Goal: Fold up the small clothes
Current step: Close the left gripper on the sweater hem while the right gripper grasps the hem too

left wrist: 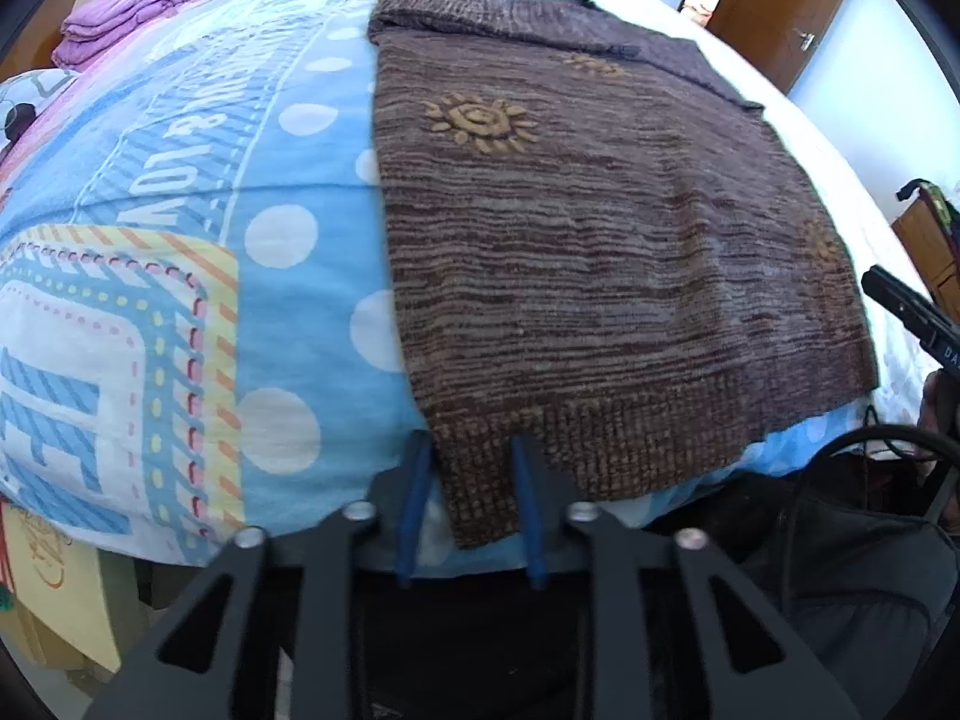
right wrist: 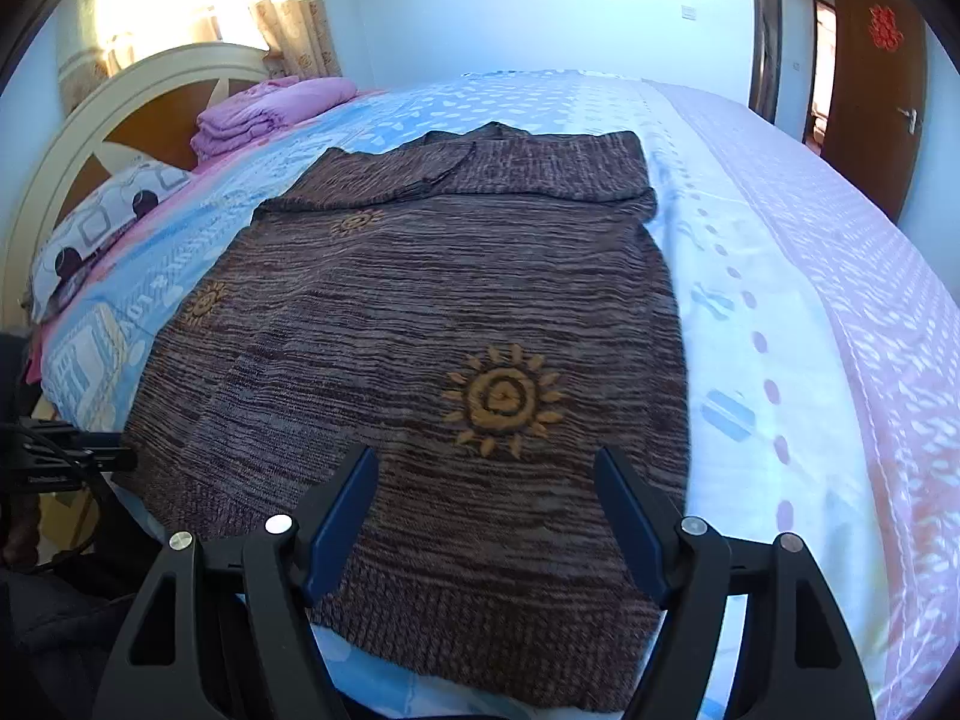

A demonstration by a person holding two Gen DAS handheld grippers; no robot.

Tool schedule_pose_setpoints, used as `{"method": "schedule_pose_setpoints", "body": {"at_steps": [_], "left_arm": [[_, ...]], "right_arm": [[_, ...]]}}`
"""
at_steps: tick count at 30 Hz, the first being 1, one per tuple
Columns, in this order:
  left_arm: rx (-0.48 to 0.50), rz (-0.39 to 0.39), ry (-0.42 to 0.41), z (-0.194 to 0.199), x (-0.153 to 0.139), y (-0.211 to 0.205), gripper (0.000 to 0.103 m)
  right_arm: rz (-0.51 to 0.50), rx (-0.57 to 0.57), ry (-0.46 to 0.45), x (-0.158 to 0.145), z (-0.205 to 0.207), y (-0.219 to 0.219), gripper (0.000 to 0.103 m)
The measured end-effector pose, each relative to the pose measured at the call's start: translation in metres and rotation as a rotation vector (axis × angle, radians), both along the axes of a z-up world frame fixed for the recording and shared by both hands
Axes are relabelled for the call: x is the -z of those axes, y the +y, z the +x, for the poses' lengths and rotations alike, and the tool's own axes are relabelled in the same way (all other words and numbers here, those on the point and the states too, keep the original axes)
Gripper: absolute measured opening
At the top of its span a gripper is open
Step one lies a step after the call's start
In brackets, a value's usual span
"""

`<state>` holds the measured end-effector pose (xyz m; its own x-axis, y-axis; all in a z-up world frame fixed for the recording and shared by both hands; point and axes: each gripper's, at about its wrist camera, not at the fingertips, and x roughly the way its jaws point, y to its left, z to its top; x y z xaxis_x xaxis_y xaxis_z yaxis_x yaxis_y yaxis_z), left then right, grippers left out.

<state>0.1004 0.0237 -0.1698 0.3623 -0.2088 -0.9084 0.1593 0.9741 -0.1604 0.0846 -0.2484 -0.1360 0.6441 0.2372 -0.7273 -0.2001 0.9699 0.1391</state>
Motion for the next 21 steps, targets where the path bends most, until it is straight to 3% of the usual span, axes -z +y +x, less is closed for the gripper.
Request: {"method": "schedule_pose_setpoints", "body": {"at_steps": [1, 8, 15, 19, 21], "left_arm": [[0.012, -0.023, -0.007, -0.004, -0.004, 0.005, 0.009], [0.024, -0.048, -0.118, -0.011, -0.032, 0.009, 0.008], [0.017, -0.080, -0.157, -0.013, -0.044, 0.017, 0.008], [0.018, -0.071, -0.148, -0.009, -0.037, 0.010, 0.008], [0.008, -0.075, -0.142, -0.008, -0.035, 0.012, 0.008]], "right_arm": [[0.010, 0.008, 0.001, -0.001, -0.003, -0.005, 0.075], [0.076, 0.084, 0.035, -0.003, -0.031, -0.046, 0.075], [0.133, 0.095, 0.109, 0.015, -0.051, -0.062, 0.074], [0.168, 0.094, 0.169, 0.033, -0.047, -0.063, 0.054], [0.194, 0.093, 0.197, 0.042, -0.045, -0.062, 0.051]]}}
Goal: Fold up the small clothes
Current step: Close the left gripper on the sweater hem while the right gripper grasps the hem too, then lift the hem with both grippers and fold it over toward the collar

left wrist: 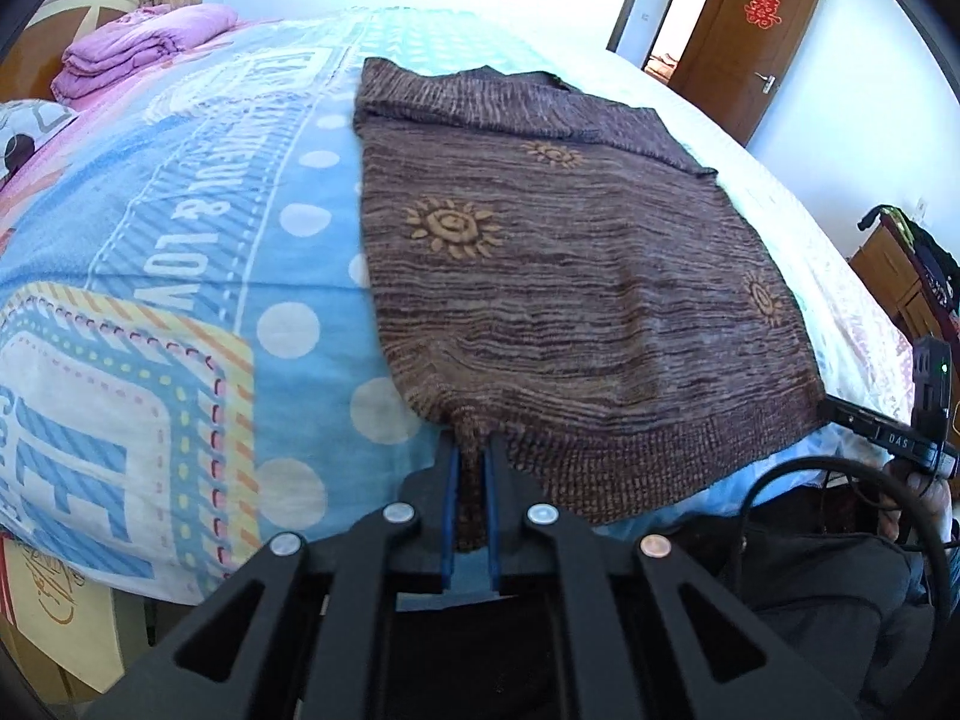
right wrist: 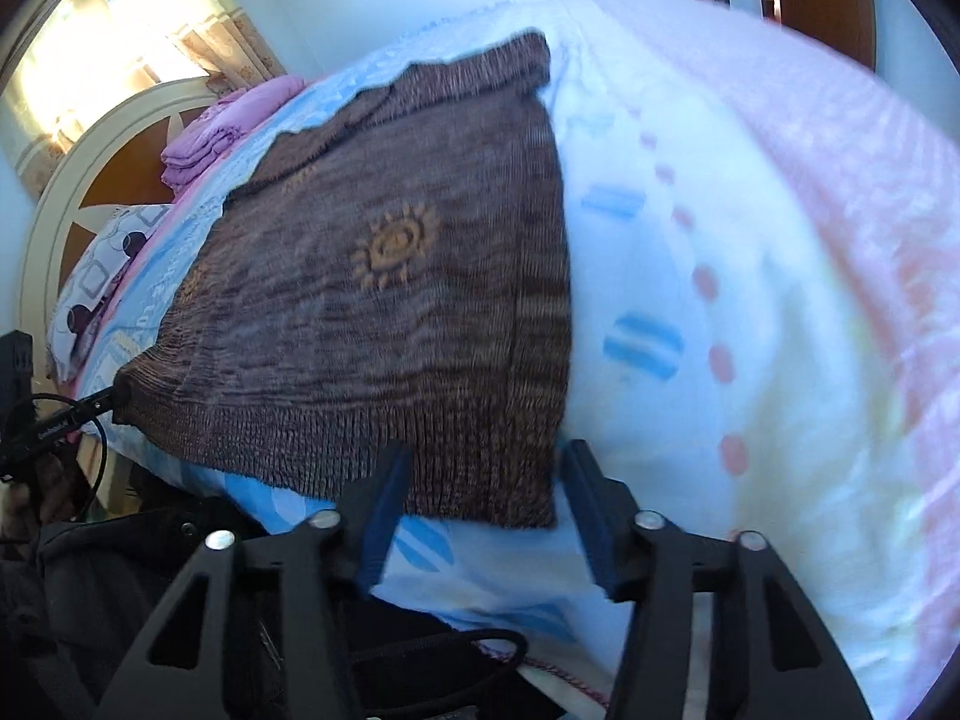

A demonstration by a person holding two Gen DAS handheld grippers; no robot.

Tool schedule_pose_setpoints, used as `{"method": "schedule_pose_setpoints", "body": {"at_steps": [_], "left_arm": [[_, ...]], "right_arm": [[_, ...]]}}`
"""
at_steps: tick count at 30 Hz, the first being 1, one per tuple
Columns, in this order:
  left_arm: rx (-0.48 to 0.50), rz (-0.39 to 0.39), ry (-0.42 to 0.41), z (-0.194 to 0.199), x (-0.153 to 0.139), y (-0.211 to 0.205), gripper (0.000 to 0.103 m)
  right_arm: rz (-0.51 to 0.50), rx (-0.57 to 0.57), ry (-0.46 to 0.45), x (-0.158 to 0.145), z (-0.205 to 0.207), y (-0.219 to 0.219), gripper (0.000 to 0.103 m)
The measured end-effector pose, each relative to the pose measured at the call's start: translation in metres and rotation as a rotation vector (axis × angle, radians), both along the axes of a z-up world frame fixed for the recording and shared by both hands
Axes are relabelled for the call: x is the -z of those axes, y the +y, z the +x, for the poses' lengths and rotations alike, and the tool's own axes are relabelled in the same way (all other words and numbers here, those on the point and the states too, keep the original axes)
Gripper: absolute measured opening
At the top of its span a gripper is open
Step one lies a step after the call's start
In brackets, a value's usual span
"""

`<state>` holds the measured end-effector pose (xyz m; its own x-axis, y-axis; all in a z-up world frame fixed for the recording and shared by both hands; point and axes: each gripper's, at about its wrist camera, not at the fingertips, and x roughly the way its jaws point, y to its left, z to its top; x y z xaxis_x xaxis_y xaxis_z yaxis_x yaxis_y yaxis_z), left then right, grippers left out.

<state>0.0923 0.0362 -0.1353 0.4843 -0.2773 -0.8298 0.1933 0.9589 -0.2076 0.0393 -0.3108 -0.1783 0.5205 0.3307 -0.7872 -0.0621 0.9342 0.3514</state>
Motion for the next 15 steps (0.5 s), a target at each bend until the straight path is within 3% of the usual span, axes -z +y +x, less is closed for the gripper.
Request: {"method": "schedule_pose_setpoints", "body": {"at_steps": [1, 2, 3, 5, 11, 15], "left_arm": [[-0.006, -0.011, 0.003, 0.001, 0.001, 0.002, 0.008], [-0.011, -0.027, 0.005, 0.002, 0.001, 0.005, 0.008], [-0.013, -0.039, 0.001, 0.001, -0.001, 0.007, 0.008], [-0.012, -0.067, -0.029, 0.001, -0.011, 0.009, 0.008], [-0.022, -0.159, -0.108, 0.002, -0.041, 0.019, 0.008], [-0.024, -0.178, -0.107, 0.008, -0.042, 0.019, 0.008]], "right_arm": [[-0.008, 0.001, -0.008, 0.001, -0.002, 0.001, 0.042], [-0.016, -0.002, -0.013, 0.000, -0.003, 0.002, 0.015], [0.013, -0.017, -0.018, -0.001, -0.003, 0.001, 0.006], [0.084, -0.014, -0.047, -0.007, -0.005, -0.004, 0.006], [0.175, 0.018, -0.223, -0.044, -0.019, -0.019, 0.006], [0.190, 0.025, -0.221, -0.044, -0.018, -0.020, 0.006]]}}
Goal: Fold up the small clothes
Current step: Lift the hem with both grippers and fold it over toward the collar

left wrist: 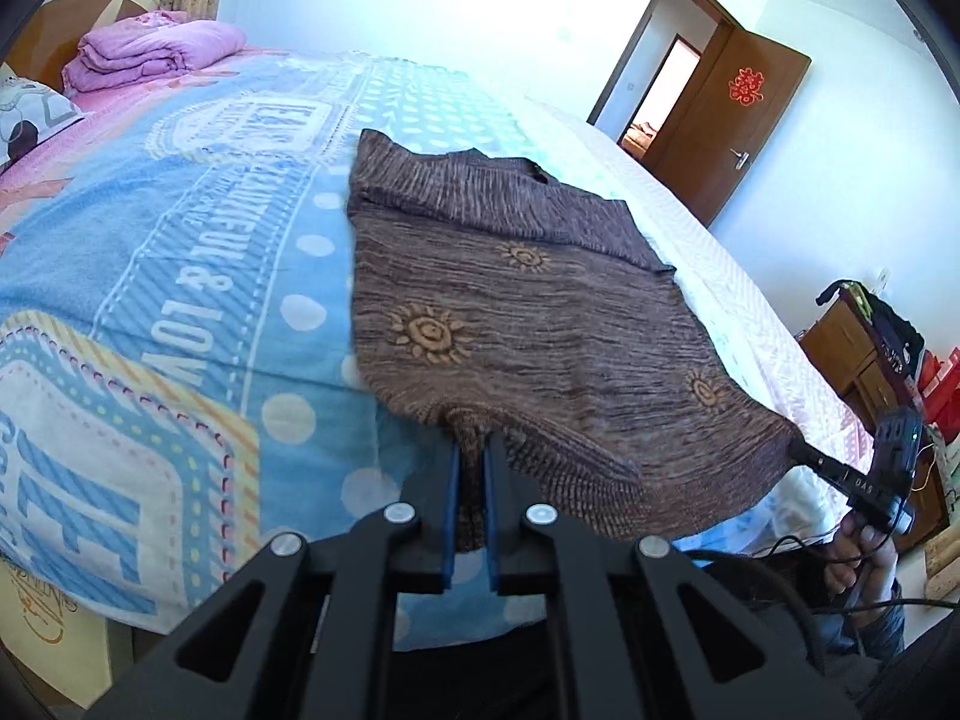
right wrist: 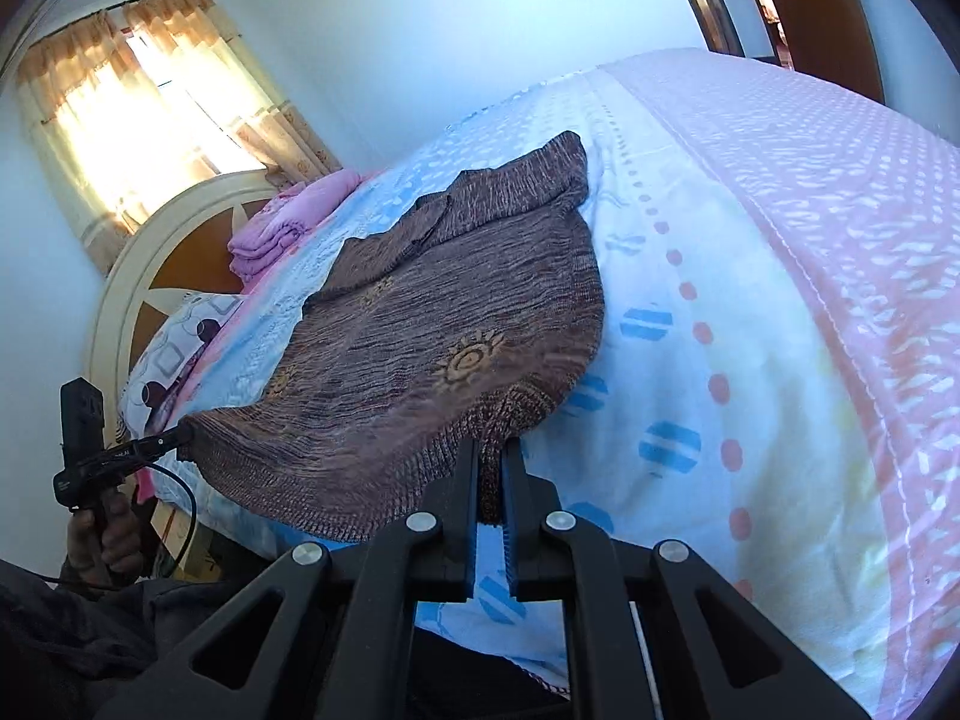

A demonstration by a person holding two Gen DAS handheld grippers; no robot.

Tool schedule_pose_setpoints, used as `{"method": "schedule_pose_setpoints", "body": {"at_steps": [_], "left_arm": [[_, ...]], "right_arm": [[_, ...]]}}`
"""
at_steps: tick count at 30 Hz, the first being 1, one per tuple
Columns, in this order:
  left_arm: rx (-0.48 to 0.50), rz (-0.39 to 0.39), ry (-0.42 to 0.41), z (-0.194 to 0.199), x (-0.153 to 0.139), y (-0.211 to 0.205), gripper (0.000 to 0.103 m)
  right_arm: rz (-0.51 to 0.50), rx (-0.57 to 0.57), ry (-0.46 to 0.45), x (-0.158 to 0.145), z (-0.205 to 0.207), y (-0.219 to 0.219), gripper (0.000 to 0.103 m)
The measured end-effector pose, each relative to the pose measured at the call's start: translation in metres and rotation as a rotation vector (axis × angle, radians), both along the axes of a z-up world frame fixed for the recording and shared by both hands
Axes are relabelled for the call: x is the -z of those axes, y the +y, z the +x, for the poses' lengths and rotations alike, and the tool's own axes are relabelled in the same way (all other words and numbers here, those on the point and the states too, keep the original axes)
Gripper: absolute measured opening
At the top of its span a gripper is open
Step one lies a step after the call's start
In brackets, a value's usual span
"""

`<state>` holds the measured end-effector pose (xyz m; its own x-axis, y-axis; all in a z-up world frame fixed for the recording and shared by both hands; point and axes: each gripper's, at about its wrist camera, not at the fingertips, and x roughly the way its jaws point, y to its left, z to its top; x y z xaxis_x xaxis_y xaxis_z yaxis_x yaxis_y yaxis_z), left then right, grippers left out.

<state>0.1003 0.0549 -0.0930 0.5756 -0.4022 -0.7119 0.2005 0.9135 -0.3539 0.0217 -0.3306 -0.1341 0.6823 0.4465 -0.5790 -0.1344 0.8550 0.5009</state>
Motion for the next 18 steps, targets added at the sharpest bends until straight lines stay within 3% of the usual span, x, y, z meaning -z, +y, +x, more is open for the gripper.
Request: {"method": "schedule_pose_setpoints", "body": {"at_steps": [8, 18], "left_arm": [[-0.012, -0.011, -0.047, 0.016, -0.013, 0.004, 0.008], [-0.035, -0.039, -0.088, 0.049, -0.030, 0.009, 0.008]], "right_arm": [[0.021, 0.022, -0.091, -0.031, 0.004, -0.003, 0.006], [-0.001, 0.034, -0.171, -0.069, 0.041, 0.004, 0.006]]}}
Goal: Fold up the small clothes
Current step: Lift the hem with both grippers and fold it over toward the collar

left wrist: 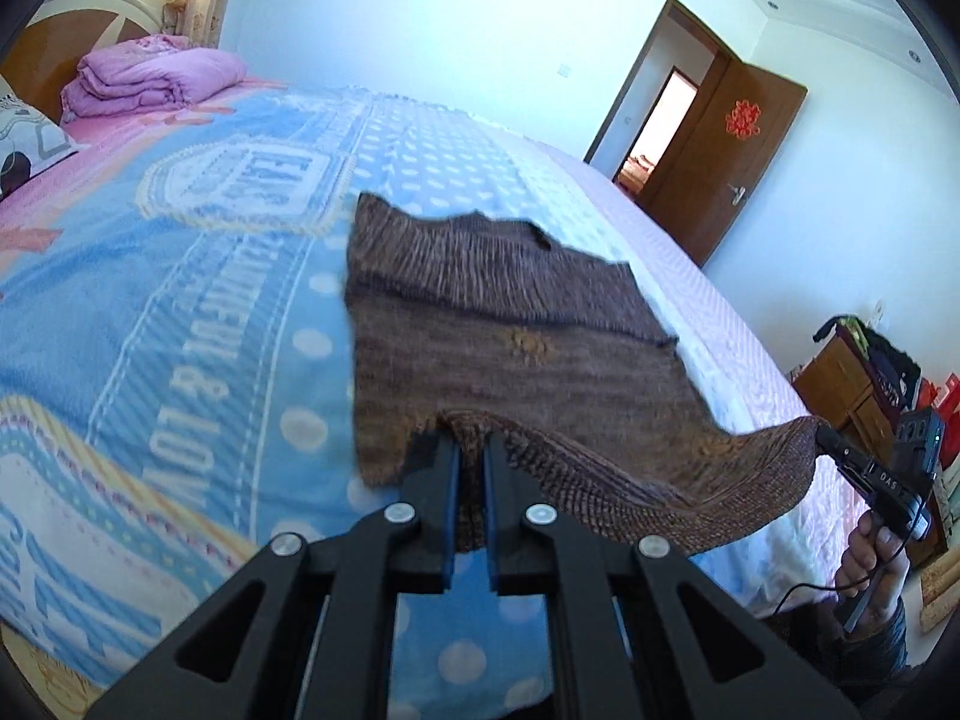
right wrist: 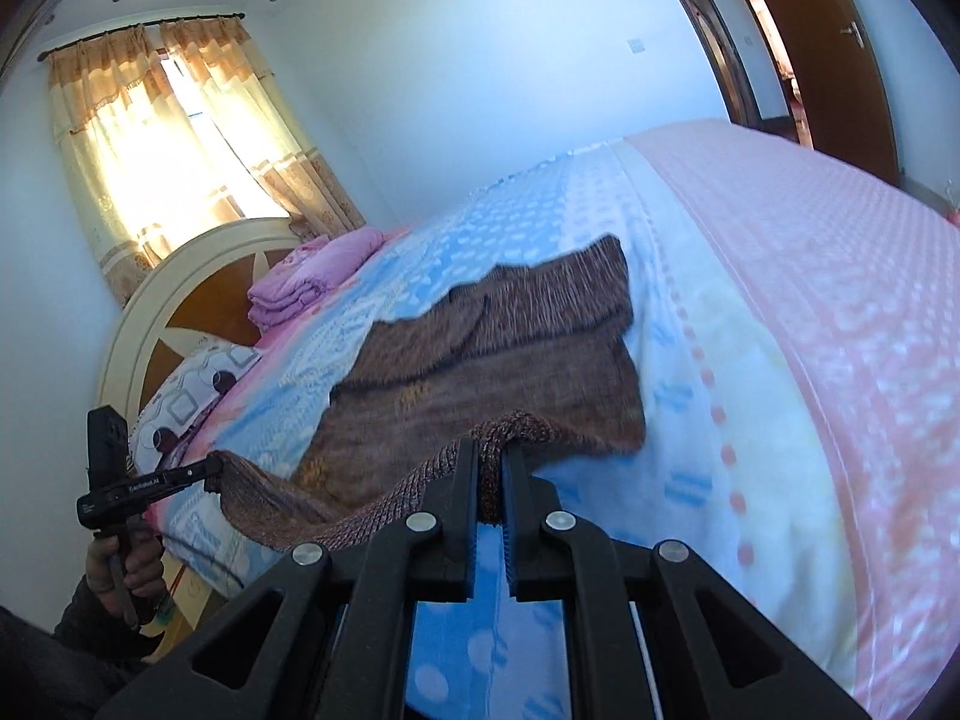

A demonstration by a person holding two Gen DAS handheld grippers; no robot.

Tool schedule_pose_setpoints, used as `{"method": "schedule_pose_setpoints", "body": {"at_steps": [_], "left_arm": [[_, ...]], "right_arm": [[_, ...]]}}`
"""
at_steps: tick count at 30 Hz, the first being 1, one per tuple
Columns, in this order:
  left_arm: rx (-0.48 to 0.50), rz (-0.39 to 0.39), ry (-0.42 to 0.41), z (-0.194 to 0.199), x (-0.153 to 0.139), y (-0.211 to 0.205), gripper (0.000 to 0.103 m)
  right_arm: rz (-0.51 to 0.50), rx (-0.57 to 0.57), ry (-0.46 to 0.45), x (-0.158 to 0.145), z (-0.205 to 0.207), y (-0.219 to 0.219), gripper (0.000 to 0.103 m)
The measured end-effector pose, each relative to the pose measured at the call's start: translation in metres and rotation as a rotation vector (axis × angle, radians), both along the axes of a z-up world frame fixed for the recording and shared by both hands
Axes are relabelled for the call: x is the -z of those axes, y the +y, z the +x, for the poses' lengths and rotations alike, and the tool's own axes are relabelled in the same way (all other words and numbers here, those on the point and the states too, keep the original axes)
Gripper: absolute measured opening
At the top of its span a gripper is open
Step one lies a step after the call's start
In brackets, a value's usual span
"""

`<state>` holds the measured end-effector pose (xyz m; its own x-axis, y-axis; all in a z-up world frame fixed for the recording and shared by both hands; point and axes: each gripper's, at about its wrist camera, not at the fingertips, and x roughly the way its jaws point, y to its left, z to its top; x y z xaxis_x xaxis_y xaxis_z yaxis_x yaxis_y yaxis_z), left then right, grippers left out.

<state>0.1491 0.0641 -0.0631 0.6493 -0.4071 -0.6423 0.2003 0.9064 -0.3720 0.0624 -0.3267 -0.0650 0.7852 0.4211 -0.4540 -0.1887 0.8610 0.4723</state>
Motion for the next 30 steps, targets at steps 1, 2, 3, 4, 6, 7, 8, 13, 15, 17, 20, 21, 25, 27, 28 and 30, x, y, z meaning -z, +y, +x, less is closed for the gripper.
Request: {"method": "schedule_pose_setpoints", "body": {"at_steps": [1, 2, 3, 4, 6, 7, 8, 13, 15, 17, 20, 21, 25, 27, 28, 30], "left_arm": [[-0.006, -0.004, -0.009, 0.005, -0.004, 0.001, 0.008], [-0.010, -0.003, -0.018, 0.010, -0.007, 0.001, 0.008], [-0.013, -0.004, -0.024, 0.013, -0.009, 0.000, 0.008], [-0.017, -0.008, -0.036, 0.019, -0.014, 0.000, 0.008], [-0.026, -0.012, -0.053, 0.028, -0.019, 0.001, 0.008], [-0.032, -0.017, -0.064, 0.033, -0.022, 0.002, 0.008], [-0.039, -0.021, -0.075, 0.038, -0.026, 0.003, 0.008], [-0.065, -0.022, -0.104, 0.069, -0.036, 0.004, 0.008], [-0.072, -0.008, -0.106, 0.081, -0.039, 0.002, 0.008], [-0.081, 0.000, -0.111, 0.094, -0.042, 0.000, 0.007], [-0.095, 0.004, -0.125, 0.111, -0.048, 0.001, 0.007], [-0.103, 0.002, -0.127, 0.118, -0.050, 0.002, 0.007], [-0.126, -0.013, -0.126, 0.144, -0.055, 0.006, 0.007], [-0.130, -0.011, -0.125, 0.157, -0.056, 0.005, 0.007], [-0.127, -0.007, -0.123, 0.168, -0.055, 0.003, 0.008], [-0.135, 0.014, -0.109, 0.185, -0.048, 0.000, 0.008]], "right_arm": [[0.000, 0.002, -0.008, -0.004, 0.004, 0.001, 0.006], [-0.002, 0.004, -0.022, -0.009, 0.010, 0.002, 0.006], [-0.003, 0.005, -0.032, -0.014, 0.016, 0.002, 0.006], [-0.003, 0.007, -0.042, -0.018, 0.021, 0.002, 0.006], [0.000, 0.009, -0.056, -0.024, 0.031, 0.002, 0.006], [0.002, 0.013, -0.063, -0.028, 0.037, 0.001, 0.006], [0.007, 0.015, -0.067, -0.031, 0.043, 0.000, 0.006], [0.007, 0.020, -0.087, -0.045, 0.072, -0.001, 0.006], [0.003, 0.013, -0.096, -0.052, 0.087, 0.000, 0.006], [-0.015, 0.008, -0.106, -0.060, 0.102, 0.003, 0.006], [-0.028, 0.014, -0.121, -0.069, 0.121, 0.005, 0.006], [-0.028, 0.020, -0.126, -0.072, 0.129, 0.004, 0.006], [-0.031, 0.038, -0.132, -0.079, 0.154, 0.001, 0.006], [-0.040, 0.044, -0.126, -0.080, 0.171, 0.001, 0.006], [-0.047, 0.048, -0.123, -0.080, 0.178, 0.002, 0.006], [-0.060, 0.056, -0.105, -0.077, 0.196, 0.003, 0.006]]}}
